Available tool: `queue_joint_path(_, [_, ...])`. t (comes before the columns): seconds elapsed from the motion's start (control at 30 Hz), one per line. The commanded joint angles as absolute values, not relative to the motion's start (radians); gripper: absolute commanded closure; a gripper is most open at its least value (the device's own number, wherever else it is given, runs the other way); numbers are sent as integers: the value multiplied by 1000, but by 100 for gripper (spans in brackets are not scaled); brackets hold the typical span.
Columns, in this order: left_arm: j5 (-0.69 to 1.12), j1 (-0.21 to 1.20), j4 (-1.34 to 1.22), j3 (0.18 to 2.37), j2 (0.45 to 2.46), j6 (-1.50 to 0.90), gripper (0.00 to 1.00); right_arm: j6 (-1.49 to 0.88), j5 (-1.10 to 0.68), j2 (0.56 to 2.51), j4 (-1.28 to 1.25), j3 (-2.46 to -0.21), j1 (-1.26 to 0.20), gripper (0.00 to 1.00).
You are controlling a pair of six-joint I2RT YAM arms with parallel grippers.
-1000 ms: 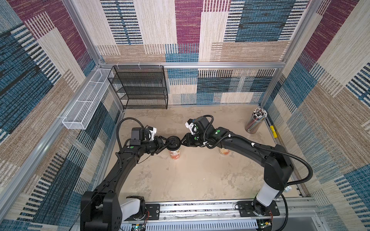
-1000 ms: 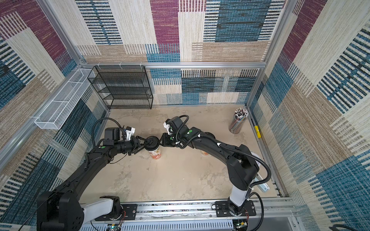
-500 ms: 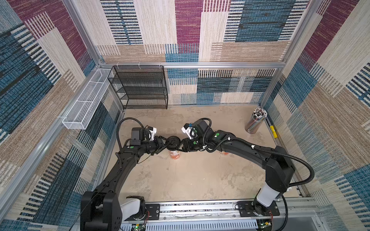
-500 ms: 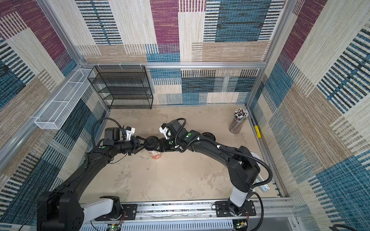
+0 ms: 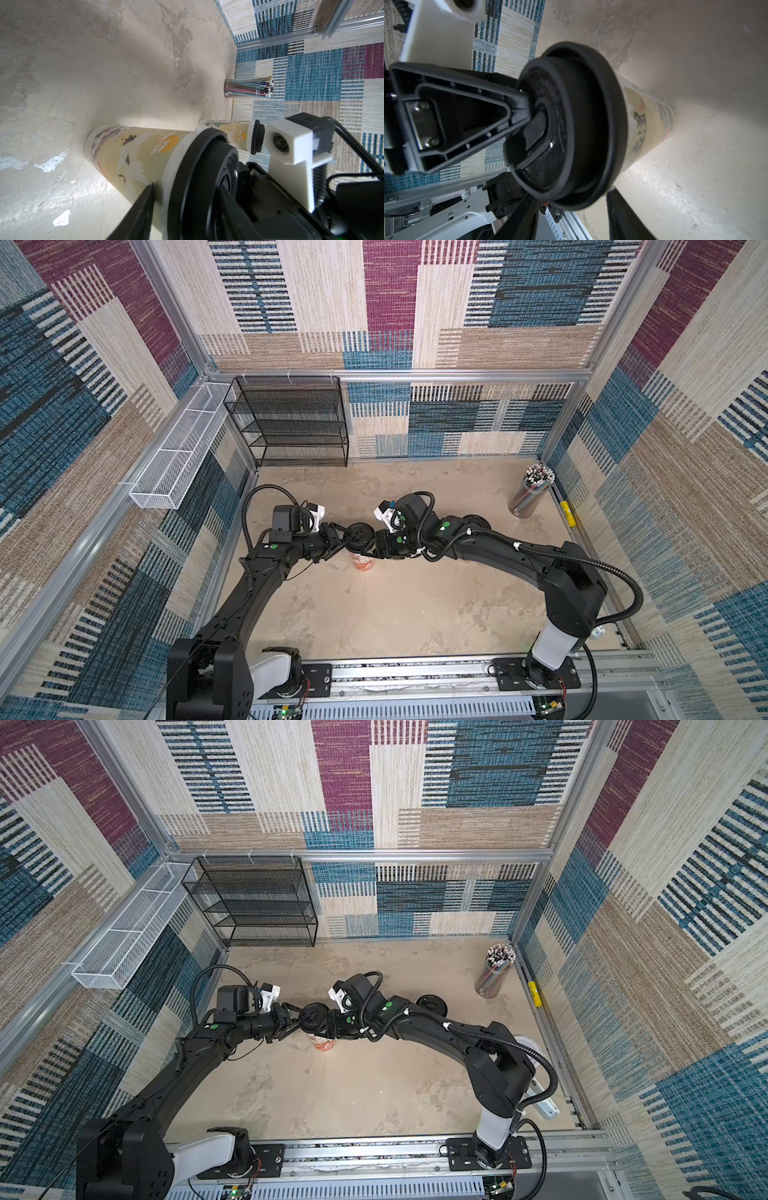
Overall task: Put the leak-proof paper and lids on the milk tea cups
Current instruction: Secure the cup lid on the cup.
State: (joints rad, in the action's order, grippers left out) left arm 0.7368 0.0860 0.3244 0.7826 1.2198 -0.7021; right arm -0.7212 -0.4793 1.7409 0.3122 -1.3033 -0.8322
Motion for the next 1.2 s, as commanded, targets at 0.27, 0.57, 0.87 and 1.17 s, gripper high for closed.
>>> queue_joint_path(0.27, [510, 92, 686, 734, 1240, -698, 51, -803, -261, 1775, 468, -1313, -834, 48])
queue_joint_path(0.57, [503, 93, 678, 733, 1240, -707, 51, -785, -198, 1810, 557, -1327, -838, 50])
queue_joint_path(0.87, [521, 92, 672, 755, 1230, -705, 49, -712, -364, 1661, 308, -1354, -834, 40])
queue_joint_path(1.17, [571, 91, 649, 798, 1185, -715, 37, -693, -385, 1600, 327, -1343, -783, 32])
